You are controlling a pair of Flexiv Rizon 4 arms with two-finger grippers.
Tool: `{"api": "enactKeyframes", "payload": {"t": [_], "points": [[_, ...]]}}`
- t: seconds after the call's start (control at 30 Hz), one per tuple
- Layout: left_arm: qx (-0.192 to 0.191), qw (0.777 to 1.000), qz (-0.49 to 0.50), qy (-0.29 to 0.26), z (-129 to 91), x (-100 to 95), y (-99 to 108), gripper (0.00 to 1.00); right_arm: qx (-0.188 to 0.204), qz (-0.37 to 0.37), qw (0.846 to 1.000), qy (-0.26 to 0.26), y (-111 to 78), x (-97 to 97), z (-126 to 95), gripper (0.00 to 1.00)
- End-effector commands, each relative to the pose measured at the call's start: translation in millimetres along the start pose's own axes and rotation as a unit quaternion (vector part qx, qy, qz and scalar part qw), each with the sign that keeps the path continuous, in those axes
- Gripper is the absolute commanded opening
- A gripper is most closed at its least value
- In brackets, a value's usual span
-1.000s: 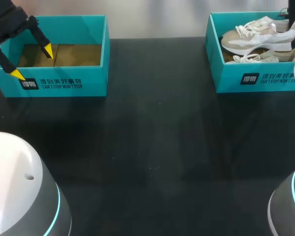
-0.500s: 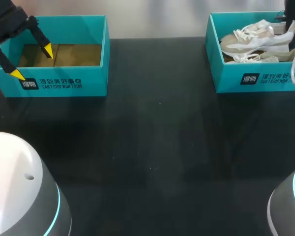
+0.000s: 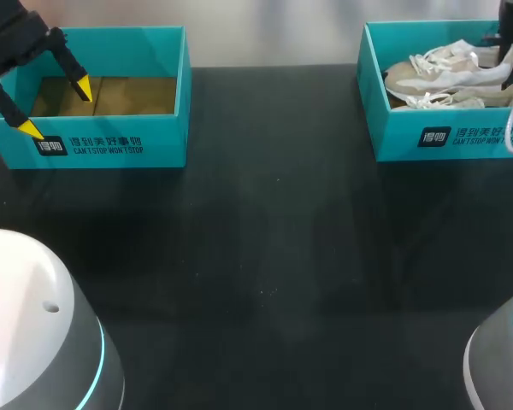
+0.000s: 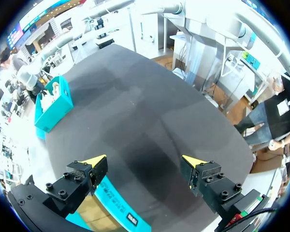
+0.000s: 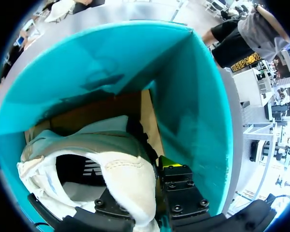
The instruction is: Take the shoe out of the shoebox, open the shoe tongue, remove and reinsert the insole, then place the shoe into the shoebox
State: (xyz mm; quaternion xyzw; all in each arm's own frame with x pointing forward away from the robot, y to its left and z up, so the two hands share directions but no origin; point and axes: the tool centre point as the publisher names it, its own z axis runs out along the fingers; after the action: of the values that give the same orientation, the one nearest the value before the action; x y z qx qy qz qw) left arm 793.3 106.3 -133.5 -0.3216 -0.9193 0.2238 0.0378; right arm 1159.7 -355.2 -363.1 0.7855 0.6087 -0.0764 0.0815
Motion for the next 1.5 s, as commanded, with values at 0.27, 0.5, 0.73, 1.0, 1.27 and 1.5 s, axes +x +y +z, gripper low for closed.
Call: {"api": "enactKeyframes", "payload": {"t": [0.27, 0.5, 0.73, 1.0, 1.27, 1.5], "points": [[-0.001, 1.000, 0.000, 0.002, -0.7, -0.6, 0.8, 1.00, 0.009, 0.001, 1.000, 0.016, 4.4, -0.5, 12.9, 0.00], [-0.001, 1.000, 0.000, 0.002, -0.7, -0.6, 0.8, 1.00, 0.006, -0.005, 1.000, 0.030, 6.5, 1.0, 16.6, 0.00], [-0.001, 1.000, 0.000, 0.002, -0.7, -0.6, 0.8, 1.00, 0.005, -0.009, 1.000, 0.029, 7.5, 4.3, 15.3, 0.00], [-0.001, 1.000, 0.000, 0.002, -0.7, -0.6, 0.8, 1.00, 0.006, 0.000, 1.000, 0.015, 2.1, 3.7, 7.8, 0.71], [-0.001, 1.000, 0.000, 0.002, -0.7, -0.6, 0.8, 1.00, 0.000, -0.002, 1.000, 0.014, -3.7, 5.3, -9.1, 1.00], [-0.001, 1.000, 0.000, 0.002, -0.7, -0.6, 0.8, 1.00, -0.006, 0.001, 0.999, 0.031, -19.7, 6.8, -35.4, 1.00]]}}
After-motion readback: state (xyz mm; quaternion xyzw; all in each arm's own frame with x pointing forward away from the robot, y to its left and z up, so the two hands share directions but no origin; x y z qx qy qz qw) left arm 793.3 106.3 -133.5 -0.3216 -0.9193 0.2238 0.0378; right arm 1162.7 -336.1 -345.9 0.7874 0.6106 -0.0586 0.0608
